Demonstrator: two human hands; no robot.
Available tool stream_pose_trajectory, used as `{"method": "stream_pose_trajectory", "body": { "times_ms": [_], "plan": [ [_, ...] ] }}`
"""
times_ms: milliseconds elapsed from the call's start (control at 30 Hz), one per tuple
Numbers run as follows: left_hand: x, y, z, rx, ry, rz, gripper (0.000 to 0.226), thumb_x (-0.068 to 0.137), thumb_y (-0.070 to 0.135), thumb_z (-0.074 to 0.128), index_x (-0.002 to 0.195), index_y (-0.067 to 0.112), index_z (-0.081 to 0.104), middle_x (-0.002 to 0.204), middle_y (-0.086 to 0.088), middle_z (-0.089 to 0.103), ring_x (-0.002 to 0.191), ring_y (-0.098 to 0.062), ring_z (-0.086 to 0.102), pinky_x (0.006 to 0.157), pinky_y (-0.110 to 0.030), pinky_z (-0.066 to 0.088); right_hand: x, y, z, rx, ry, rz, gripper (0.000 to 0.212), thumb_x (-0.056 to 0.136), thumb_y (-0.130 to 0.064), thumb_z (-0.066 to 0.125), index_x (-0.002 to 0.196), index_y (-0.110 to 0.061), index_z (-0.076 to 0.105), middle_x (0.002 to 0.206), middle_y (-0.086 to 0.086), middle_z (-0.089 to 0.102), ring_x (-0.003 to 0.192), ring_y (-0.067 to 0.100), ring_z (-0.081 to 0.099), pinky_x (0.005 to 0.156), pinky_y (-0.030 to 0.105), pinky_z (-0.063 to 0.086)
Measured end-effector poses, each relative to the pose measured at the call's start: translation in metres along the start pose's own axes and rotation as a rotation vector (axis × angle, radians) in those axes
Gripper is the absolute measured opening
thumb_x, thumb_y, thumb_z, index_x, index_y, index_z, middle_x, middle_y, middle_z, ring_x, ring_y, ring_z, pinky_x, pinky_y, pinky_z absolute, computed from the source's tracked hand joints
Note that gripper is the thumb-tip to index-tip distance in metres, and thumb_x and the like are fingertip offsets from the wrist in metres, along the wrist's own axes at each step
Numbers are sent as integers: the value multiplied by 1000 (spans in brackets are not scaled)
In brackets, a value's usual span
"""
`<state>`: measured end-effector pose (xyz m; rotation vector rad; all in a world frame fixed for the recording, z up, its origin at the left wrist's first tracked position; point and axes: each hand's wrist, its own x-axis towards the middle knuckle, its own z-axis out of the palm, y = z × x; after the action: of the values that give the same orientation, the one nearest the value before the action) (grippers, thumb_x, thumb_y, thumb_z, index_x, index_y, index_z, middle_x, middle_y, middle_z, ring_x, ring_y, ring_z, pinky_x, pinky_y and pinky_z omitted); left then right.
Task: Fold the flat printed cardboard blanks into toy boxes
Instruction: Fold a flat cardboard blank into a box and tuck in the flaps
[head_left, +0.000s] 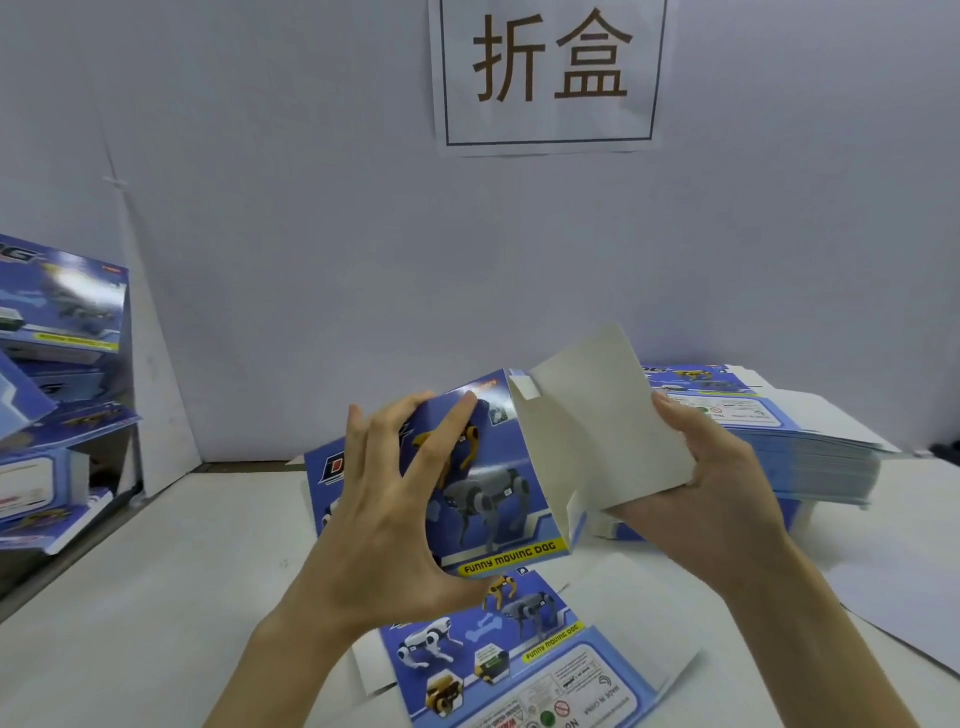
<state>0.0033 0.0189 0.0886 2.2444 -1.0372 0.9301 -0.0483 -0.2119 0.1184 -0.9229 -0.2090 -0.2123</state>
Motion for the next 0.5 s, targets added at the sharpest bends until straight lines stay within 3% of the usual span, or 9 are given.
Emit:
{"method": "stream_pose_trajectory", "body": {
  "times_ms": [100,167,267,400,500],
  "plan": [
    [0,2,0,-44,32,23,116,56,67,74,150,27,19,145,-3,24,139,-14,21,104,-69,31,0,-2,-3,-50,-82,89,27,77,-31,58,91,-21,79,93,5,73,81,17,70,65,34,57],
    [0,4,-1,-78,48,33,117,55,64,77,150,26,19,145,-3,24,139,-9,21,101,-67,36,2,-3,-6,-172,-16,49,25,77,-30,59,90,-19,79,90,5,74,76,14,70,59,29,57],
    [1,4,-5,-152,45,14,117,56,65,78,151,29,18,144,-1,23,136,-18,30,94,-57,49,5,-4,-8,-277,124,-22,20,87,-24,56,94,-15,72,83,2,75,69,11,69,51,24,55],
    [2,1,-5,-47,-14,-4,118,54,69,71,151,35,13,144,4,19,137,-7,20,101,-66,38,1,-4,-5,-461,66,-19,19,72,-40,70,88,-32,77,81,-5,73,68,5,67,51,21,52],
    [0,-1,-3,13,-46,31,120,53,65,75,150,33,12,146,2,19,140,-16,18,107,-65,31,0,-2,-1,-514,130,-31,25,58,-63,74,80,-51,72,83,-12,73,73,5,68,61,28,54]
  ]
}}
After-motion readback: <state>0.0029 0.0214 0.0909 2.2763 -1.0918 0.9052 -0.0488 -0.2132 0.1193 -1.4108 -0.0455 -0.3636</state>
